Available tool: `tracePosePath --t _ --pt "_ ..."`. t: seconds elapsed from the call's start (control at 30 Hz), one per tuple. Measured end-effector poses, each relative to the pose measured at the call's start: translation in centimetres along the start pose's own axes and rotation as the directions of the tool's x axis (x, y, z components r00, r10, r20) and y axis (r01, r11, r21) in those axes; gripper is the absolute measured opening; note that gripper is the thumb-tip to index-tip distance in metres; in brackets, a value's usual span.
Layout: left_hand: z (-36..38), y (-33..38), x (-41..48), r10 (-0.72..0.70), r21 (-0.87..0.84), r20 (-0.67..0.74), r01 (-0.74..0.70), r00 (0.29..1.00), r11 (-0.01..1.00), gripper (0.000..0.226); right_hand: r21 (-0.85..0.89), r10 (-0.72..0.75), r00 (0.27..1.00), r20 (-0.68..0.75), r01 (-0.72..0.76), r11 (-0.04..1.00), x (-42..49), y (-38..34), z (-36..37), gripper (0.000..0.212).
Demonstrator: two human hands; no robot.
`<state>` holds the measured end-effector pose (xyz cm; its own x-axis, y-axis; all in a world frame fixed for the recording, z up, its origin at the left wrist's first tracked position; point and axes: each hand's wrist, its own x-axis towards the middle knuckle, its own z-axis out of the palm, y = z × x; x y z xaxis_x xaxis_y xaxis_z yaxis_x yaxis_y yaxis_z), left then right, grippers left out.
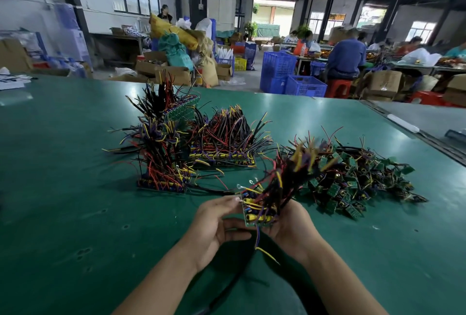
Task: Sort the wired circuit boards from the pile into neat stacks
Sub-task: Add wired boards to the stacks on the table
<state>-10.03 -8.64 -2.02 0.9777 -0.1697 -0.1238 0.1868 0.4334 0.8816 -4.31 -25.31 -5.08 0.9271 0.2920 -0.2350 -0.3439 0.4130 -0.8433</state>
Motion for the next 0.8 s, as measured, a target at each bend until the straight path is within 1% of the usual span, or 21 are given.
tracePosePath --t 0.07,0.13,0.2,0.23,0.3,0.33,0.4,0.43,0.53,0.7,0.8 --pt "0.2 -0.2 -0.1 0.013 0.021 0.024 -0.014 1.0 1.0 0.031 0.012 -0.02 1.0 -0.011 0.02 1.0 -0.1 0.0 0.1 0.04" --pt "0.4 -0.5 -0.1 0.027 0.051 0.031 -0.028 0.999 0.998 0.028 0.039 -0.068 0.998 0.012 0.067 0.997 -0.5 -0.2 0.3 0.035" --pt "0.6 -0.8 0.1 0.045 0.054 0.02 -0.046 0.999 0.997 0.03 0.079 -0.092 0.996 0.014 0.09 0.993 -0.9 -0.3 0.5 0.028" --pt "0.7 -0.8 0.1 0.053 0.055 0.011 -0.054 0.999 0.997 0.031 0.097 -0.091 0.996 0.005 0.09 0.991 -0.8 -0.2 0.5 0.027" --pt "0.9 -1.0 0.1 0.076 0.075 -0.019 -0.075 0.997 0.994 0.032 0.061 -0.086 0.996 -0.016 0.087 0.994 -0.5 0.0 0.5 0.028" --pt "1.0 -1.1 0.1 0.088 0.09 -0.054 -0.083 0.995 0.992 0.028 0.025 -0.09 0.995 -0.034 0.091 0.996 -0.4 0.0 0.7 0.027" --pt "1.3 -1.4 0.2 0.099 0.122 -0.145 -0.081 0.984 0.989 0.016 -0.017 -0.096 0.994 -0.047 0.095 0.995 -0.5 0.1 0.9 0.033" --pt "1.3 -1.5 0.3 0.096 0.139 -0.164 -0.074 0.982 0.988 0.017 -0.026 -0.101 0.994 -0.039 0.1 0.995 -0.5 0.1 1.0 0.036" --pt "1.4 -1.6 0.6 0.071 0.166 -0.157 -0.045 0.985 0.985 0.024 -0.061 -0.122 0.992 -0.025 0.12 0.991 -1.0 0.0 1.5 0.039" --pt "1.5 -1.7 0.7 -0.012 0.1 -0.111 0.023 0.994 0.995 0.022 -0.085 -0.085 0.995 -0.049 0.08 0.993 -1.1 0.0 1.8 0.036" --pt "1.5 -1.7 0.7 0.012 0.153 -0.151 0.011 0.988 0.988 0.03 -0.137 -0.042 0.999 -0.03 0.038 0.99 -1.3 0.0 2.0 0.029"
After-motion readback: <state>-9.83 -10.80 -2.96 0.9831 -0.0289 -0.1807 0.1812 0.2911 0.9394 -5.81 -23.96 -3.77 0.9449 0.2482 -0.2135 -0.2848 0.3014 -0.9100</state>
